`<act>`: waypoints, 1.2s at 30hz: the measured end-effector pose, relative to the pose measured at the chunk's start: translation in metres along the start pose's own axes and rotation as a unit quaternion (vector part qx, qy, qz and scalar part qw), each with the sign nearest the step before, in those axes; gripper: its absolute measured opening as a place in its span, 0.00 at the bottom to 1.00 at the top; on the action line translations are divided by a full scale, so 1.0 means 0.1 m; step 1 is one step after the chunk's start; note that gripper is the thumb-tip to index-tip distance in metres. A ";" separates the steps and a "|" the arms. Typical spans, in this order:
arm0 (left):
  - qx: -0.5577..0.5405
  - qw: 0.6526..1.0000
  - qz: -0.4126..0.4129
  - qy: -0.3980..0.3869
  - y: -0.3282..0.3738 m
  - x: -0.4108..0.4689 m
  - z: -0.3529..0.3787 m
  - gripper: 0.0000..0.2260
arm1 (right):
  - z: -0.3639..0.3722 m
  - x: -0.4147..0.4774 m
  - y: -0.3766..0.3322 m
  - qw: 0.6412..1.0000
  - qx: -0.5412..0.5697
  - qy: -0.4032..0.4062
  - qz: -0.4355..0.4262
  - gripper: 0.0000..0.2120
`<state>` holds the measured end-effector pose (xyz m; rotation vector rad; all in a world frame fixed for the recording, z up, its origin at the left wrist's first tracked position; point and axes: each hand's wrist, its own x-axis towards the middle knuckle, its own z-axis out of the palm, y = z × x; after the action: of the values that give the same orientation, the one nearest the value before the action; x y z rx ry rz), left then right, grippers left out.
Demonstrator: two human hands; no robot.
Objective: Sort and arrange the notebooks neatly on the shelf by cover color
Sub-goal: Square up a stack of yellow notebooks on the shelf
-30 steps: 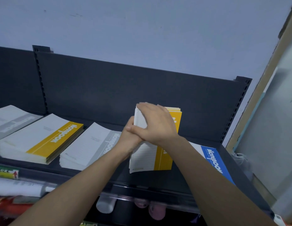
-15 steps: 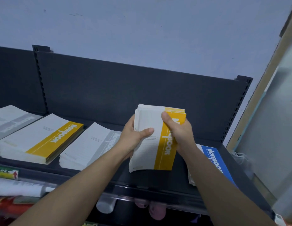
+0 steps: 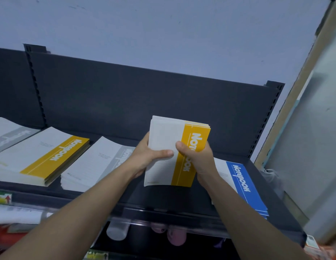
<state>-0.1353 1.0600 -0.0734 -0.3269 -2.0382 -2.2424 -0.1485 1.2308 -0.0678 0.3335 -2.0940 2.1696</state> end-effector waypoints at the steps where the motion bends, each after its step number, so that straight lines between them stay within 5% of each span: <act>1: 0.002 1.000 -0.007 0.012 -0.03 -0.01 0.01 0.36 | 0.00 -0.01 0.03 1.000 0.006 0.003 0.013 0.33; 9: 0.042 0.998 -0.017 0.052 -0.13 0.00 0.04 0.29 | -0.05 -0.01 0.20 0.999 -0.010 0.001 0.041 0.24; 16: 0.072 0.996 -0.054 0.019 -0.32 -0.07 -0.06 0.35 | -0.12 -0.06 0.39 0.994 -0.078 -0.038 0.070 0.24; 24: 0.167 0.980 -0.097 0.042 -0.17 -0.01 -0.06 0.22 | -0.15 0.01 0.28 0.978 -0.188 -0.037 0.086 0.28; 36: 0.488 0.842 -0.228 -0.007 -0.02 -0.17 -0.06 0.24 | -0.01 -0.11 0.30 0.932 -0.266 -0.106 0.224 0.16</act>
<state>-0.1201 1.0534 -0.0799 0.2637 -3.1350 -1.0029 -0.1446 1.2313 -0.0992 0.0309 -3.0100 1.6846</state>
